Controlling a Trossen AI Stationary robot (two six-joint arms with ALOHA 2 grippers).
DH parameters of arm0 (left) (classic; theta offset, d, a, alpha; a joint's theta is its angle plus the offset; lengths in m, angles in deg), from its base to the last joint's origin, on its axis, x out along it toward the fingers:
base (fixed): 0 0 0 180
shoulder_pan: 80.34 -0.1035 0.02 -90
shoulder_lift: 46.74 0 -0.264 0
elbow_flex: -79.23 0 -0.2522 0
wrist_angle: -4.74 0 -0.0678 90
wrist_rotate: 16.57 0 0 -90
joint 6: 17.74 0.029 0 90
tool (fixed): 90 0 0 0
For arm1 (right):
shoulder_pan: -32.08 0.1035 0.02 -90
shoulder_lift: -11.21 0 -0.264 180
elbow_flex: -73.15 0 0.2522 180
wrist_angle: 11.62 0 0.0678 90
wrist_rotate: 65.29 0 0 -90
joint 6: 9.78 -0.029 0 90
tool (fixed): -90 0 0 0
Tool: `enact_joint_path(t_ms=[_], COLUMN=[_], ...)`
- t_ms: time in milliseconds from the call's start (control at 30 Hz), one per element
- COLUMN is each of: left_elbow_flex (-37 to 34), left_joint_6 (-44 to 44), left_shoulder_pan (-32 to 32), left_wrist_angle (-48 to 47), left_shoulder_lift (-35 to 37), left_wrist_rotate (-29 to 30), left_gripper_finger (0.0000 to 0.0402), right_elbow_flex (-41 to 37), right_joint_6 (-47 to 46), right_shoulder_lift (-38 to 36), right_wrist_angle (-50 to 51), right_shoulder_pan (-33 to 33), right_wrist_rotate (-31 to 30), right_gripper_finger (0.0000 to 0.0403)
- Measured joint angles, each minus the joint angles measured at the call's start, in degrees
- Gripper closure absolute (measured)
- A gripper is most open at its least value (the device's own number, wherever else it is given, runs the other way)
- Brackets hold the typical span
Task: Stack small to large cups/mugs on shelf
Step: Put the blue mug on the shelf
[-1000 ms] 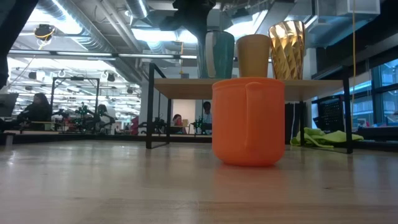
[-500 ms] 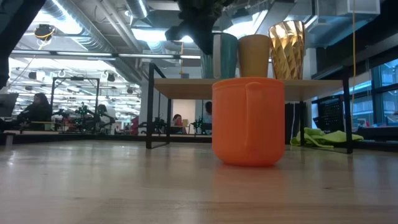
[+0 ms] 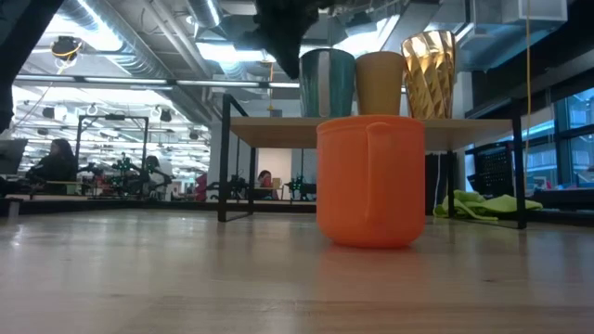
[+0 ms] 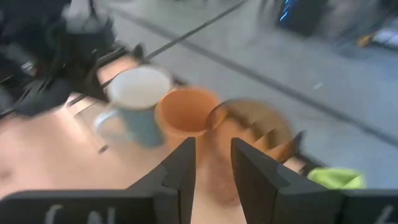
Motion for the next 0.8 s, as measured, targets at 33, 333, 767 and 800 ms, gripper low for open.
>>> enact_joint_path(t_ms=[33,333,767,800], left_elbow_flex=[0.0,0.0,0.0,0.0], left_joint_6=[0.1,5.1,20.4,21.3], left_shoulder_pan=[0.1,0.1,0.4,0.4], left_wrist_angle=[-0.2,0.1,2.2,2.1], left_shoulder_lift=[0.7,6.8,7.7,8.0], left_wrist_rotate=[0.2,3.7,1.6,1.3], left_gripper_finger=[0.0401,0.0401,0.0401,0.0401], right_elbow_flex=[0.0,-0.7,-0.7,-0.8], right_joint_6=[0.0,11.5,12.1,11.9], right_shoulder_lift=[0.0,6.2,9.1,9.6], right_wrist_angle=[-0.7,-19.3,-29.3,-29.9], right_shoulder_pan=[0.0,-4.5,-15.4,-15.6], right_wrist_rotate=[1.7,15.2,33.1,33.4], right_gripper_finger=[0.0300,0.0354,0.0397,0.0399])
